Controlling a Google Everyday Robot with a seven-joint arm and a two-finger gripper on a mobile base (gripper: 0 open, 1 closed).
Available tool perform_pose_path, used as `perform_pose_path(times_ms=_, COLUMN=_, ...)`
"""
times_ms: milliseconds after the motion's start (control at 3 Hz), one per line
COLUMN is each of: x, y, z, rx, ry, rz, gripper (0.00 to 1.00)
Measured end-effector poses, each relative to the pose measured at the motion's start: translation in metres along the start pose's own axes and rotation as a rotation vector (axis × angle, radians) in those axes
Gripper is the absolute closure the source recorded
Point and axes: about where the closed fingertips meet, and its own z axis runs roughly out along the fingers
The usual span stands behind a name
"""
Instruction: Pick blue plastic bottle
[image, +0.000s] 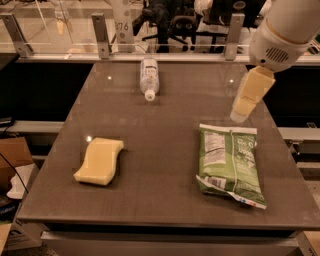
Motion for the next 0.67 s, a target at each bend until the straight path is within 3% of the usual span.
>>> perform_pose_path(times_ms=667, x=-0.060, y=-0.049, z=0.049, rx=0.013, ry=-0.030, rz=0.137, gripper=0.00)
